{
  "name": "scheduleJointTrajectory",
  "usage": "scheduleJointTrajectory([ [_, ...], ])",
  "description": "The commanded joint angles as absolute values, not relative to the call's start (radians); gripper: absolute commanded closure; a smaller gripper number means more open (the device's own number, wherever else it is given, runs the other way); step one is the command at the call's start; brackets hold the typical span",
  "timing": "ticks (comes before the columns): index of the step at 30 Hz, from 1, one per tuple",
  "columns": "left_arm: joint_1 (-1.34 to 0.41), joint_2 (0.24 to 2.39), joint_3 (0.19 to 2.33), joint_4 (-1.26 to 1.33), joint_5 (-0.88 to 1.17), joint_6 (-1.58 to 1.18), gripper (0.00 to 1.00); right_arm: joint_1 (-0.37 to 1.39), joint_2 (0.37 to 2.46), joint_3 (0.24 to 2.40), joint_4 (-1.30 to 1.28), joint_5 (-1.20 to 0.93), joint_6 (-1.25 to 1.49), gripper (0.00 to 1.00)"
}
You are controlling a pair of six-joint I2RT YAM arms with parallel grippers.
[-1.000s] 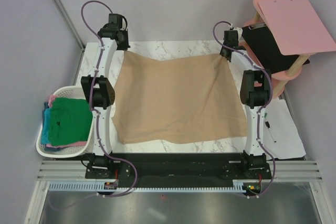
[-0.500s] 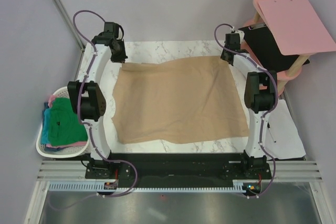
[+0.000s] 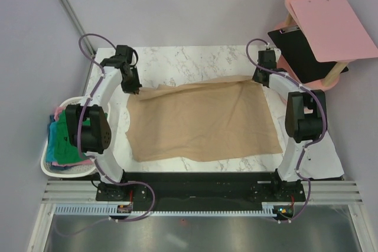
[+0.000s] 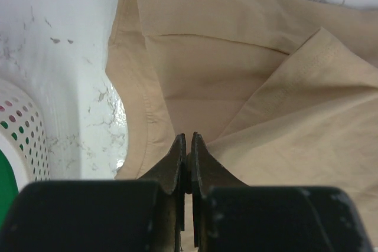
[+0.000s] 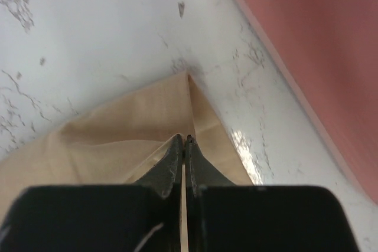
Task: Fold and stack the t-shirts
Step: Fold the flattened tshirt in 1/3 of the way
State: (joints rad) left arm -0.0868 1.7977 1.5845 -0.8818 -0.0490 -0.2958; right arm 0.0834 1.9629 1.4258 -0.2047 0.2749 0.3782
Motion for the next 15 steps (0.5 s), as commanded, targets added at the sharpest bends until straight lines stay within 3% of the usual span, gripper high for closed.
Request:
scheduleJointTrajectory([
  [1,-0.086,1.709,1.493,-0.876,-0.063,-0.347,0.98,0.086,1.84,1.347,-0.21,0.275,0.396,1.0],
  [15,-0.089,1.658,1.316,-0.881,-0.055,-0.348,0.98,0.087,1.77,1.227,-0.324,0.265,0.422,1.0],
])
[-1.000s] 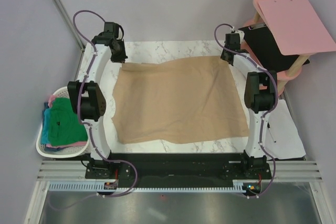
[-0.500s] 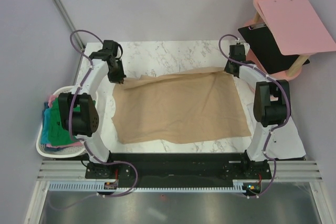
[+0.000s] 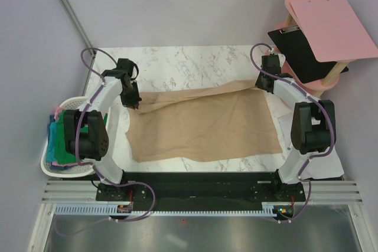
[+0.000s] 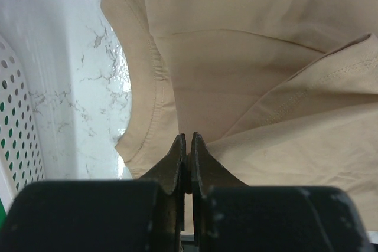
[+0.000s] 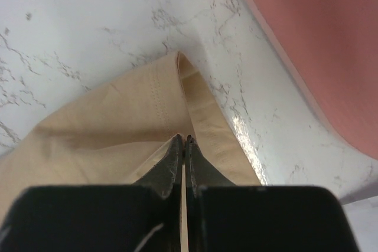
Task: Fold and stack the t-shirts
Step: Fold the flattened tshirt in 1/3 of the way
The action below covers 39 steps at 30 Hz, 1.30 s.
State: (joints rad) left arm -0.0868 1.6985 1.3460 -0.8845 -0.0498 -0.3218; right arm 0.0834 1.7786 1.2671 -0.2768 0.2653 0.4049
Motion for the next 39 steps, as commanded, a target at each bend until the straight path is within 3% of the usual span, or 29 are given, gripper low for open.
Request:
scheduleJointTrajectory([
  [1,-0.089,1.651,1.312,-0.882,-0.055,-0.347,0.98,0.086,1.778,1.223,-0.328,0.265,0.422,0.97],
  [3,-0.094,1.637,1.299,-0.882,-0.054,-0.341,0.98,0.087,1.804,1.216,-0.336,0.256,0.422,0.84],
  [10,-0.123,1.545,1.275,-0.903,-0.026,-0.334,0.98,0.087,1.824,1.207,-0.316,0.201,0.416,0.09],
  [11,-0.127,1.53,1.273,-0.911,-0.025,-0.333,0.98,0.089,1.822,1.21,-0.316,0.202,0.414,0.03],
  [21,-0.219,1.528,1.152,-1.018,-0.055,-0.359,0.98,0.089,1.802,1.21,-0.318,0.186,0.402,0.02],
  [22,-0.221,1.528,1.137,-1.035,-0.063,-0.36,0.9,0.089,1.801,1.209,-0.318,0.186,0.402,0.02],
  [23,-0.224,1.523,1.108,-1.037,-0.07,-0.364,0.61,0.09,1.798,1.209,-0.318,0.181,0.4,0.02],
  [25,-0.224,1.487,1.094,-1.031,-0.095,-0.382,0.34,0.089,1.796,1.209,-0.316,0.178,0.4,0.02],
  [26,-0.222,1.473,1.101,-1.022,-0.1,-0.385,0.13,0.089,1.795,1.209,-0.316,0.173,0.4,0.02],
  [27,-0.224,1.456,1.111,-1.008,-0.094,-0.385,0.02,0.09,1.795,1.209,-0.314,0.173,0.4,0.02],
  [32,-0.233,1.482,1.221,-0.901,-0.034,-0.348,0.0,0.089,1.795,1.213,-0.316,0.161,0.4,0.02],
  [39,-0.31,1.647,1.29,-0.727,0.1,-0.301,0.09,0.089,1.804,1.212,-0.316,0.164,0.4,0.02],
])
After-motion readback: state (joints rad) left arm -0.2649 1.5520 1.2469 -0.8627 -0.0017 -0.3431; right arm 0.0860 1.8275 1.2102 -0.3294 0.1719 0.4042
